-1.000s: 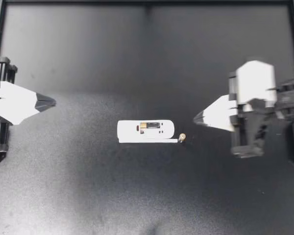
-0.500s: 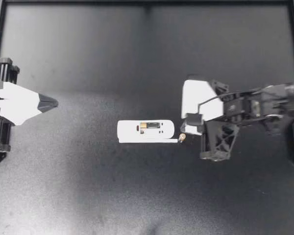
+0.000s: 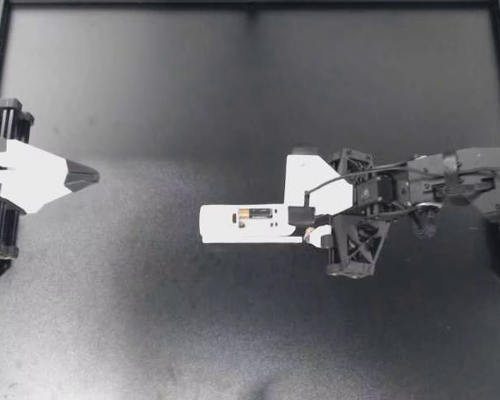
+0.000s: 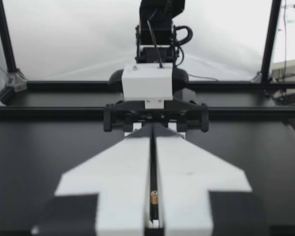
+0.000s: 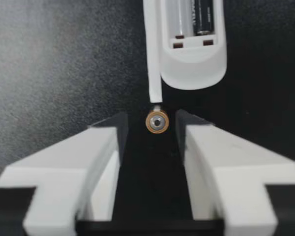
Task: Place the battery into the slot of the remote controller.
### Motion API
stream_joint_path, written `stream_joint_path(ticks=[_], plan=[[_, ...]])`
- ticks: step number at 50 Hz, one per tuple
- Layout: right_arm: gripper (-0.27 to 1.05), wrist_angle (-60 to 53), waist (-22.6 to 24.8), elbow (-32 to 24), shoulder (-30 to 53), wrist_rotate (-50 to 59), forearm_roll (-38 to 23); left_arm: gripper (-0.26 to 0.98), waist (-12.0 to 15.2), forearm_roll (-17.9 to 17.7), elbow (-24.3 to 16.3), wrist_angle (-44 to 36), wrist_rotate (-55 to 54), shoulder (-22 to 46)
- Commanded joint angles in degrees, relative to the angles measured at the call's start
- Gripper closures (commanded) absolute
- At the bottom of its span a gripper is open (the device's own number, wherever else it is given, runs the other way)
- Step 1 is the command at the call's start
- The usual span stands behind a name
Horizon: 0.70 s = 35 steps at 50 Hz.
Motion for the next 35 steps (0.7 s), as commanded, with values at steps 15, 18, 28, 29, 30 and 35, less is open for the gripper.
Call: stream_joint_path(ticks=[15,18,28,29,30,35], plan=[[0.34,-0.8,-0.3,-1.2,3.2,-0.9,-0.1,0.91,0.0,0.0,-0.8,-0.5,-0.1,0.4],[0.34,-1.1,-0.3,-1.2,3.7,-0.9,-0.1,0.91,0.1,0.0,-0.8,-0.5,-0.1,0.4],[0.34,-1.9,-0.3,-1.2,5.0,-0.8,-0.4,0.91,0.1,0.0,-1.0,-0.5,-0.2,0.4],[0.34,-1.9,-0.3,-1.2,5.1,-0.8,-0.4,0.91,0.1,0.0,-1.0,-0.5,-0.3,0.4],[0.34,-1.9,-0.3,-1.2,5.1,-0.8,-0.5,0.91,0.1,0.0,-1.0,-0.5,-0.3,0.4],[0.36,-2.0,-0.3,-1.2,5.2,-0.7,-0.9,0.91,0.1,0.0,-1.0,-0.5,-0.2,0.4]])
